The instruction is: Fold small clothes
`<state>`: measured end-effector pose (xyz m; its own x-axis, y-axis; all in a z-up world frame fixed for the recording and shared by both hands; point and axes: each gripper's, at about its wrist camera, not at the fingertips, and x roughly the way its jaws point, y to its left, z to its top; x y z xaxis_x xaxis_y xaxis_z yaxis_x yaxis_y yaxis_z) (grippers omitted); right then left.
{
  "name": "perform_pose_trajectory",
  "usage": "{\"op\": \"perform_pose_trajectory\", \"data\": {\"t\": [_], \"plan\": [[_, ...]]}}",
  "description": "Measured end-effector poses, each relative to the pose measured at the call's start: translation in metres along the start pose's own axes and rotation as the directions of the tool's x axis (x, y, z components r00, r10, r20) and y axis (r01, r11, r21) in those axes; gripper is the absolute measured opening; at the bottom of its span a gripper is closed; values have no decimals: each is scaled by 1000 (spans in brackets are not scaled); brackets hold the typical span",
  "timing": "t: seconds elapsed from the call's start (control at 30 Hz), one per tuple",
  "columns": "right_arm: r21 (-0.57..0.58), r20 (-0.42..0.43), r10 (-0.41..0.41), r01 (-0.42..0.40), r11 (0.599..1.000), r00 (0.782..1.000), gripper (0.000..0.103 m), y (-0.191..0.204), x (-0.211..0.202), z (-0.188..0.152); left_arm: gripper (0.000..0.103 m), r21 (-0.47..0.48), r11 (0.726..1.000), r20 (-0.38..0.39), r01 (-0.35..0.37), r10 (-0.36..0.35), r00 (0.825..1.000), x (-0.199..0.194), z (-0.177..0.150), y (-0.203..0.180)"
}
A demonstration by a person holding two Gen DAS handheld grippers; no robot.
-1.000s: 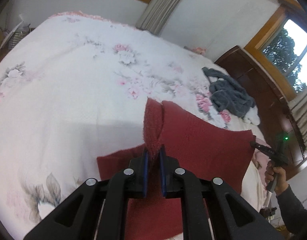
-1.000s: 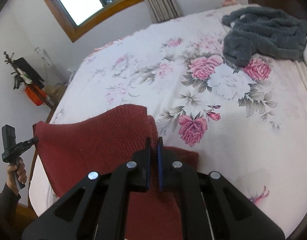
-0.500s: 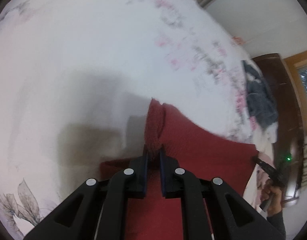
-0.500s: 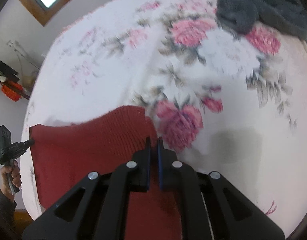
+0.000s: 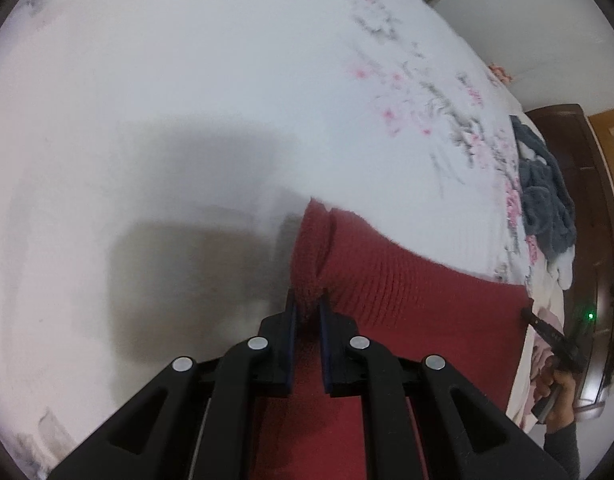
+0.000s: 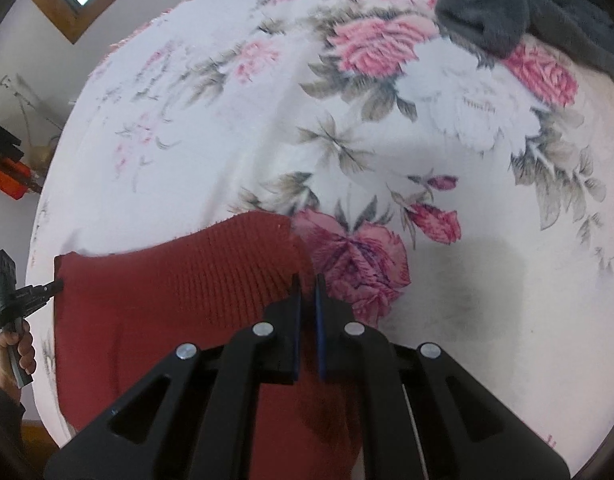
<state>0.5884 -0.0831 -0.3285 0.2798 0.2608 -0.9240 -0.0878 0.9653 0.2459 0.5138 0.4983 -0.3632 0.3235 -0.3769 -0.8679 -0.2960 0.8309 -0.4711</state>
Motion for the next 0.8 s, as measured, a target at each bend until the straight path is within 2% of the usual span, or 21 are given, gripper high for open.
{"op": "perform_pose_trajectory", "data": {"t": [0.17, 0.27, 0.3, 0.33, 0.37, 0.4, 0.43, 0.47, 0.53, 0.57, 0.6, 0.63, 0.67, 0.7, 0.73, 0.77, 0.8], "plan": [[17, -28, -10, 11, 1000, 1000, 4, -12, 26, -3, 10, 0, 1000, -26, -21, 21, 999, 21, 3, 5], [38, -43, 11, -9, 999, 999, 7, -20, 38, -6, 17, 2, 1000, -41, -22, 22, 999, 25, 1, 7], [47, -33, 22, -21, 999, 999, 14, -21, 34, -6, 21, 2, 999, -31, -34, 34, 999, 21, 3, 6], [62, -12, 32, -31, 998, 999, 19, -22, 27, -6, 21, 7, 996, 25, -87, 87, 996, 6, 4, 1], [91, 52, 71, -75, 993, 996, 20, -25, 8, -7, 22, 11, 995, 75, -102, 101, 992, -9, 4, -4], [115, 93, 130, -140, 983, 987, 20, -27, -3, -9, 25, 16, 999, 123, -52, 49, 991, -26, 2, -10], [142, 121, 194, -211, 967, 973, 20, -29, -12, -11, 26, 20, 1000, 139, 16, -19, 990, -35, 0, -14], [151, 121, 240, -257, 954, 963, 20, -28, -15, -14, 26, 44, 992, 134, 117, -122, 983, -41, -4, -24], [145, 71, 305, -313, 939, 950, 20, -21, -6, -23, 27, 82, 970, 79, 230, -237, 968, -33, -9, -38], [147, 19, 317, -316, 937, 948, 18, -17, 7, -29, 26, 66, 967, 34, 246, -249, 968, -19, -11, -39], [150, -15, 309, -303, 941, 951, 15, -17, 17, -33, 25, 51, 972, -10, 231, -231, 973, -3, -12, -36], [156, -35, 288, -279, 947, 957, 12, -19, 25, -37, 24, 24, 982, -32, 186, -186, 982, 12, -13, -28], [166, -42, 272, -262, 951, 961, 2, -24, 31, -41, 23, 2, 989, -47, 150, -149, 988, 21, -13, -19], [187, -41, 255, -244, 952, 966, 0, -34, 35, -44, 13, -21, 995, -56, 101, -102, 993, 30, -14, -6], [207, -38, 255, -242, 948, 966, 0, -41, 36, -45, 8, -36, 997, -55, 73, -75, 996, 32, -15, 3], [232, -33, 260, -246, 941, 965, 0, -48, 33, -46, 5, -48, 996, -50, 71, -73, 996, 30, -15, 9], [228, -27, 258, -245, 942, 966, 0, -48, 28, -46, 9, -64, 995, -36, 82, -84, 996, 24, -16, 14]]}}
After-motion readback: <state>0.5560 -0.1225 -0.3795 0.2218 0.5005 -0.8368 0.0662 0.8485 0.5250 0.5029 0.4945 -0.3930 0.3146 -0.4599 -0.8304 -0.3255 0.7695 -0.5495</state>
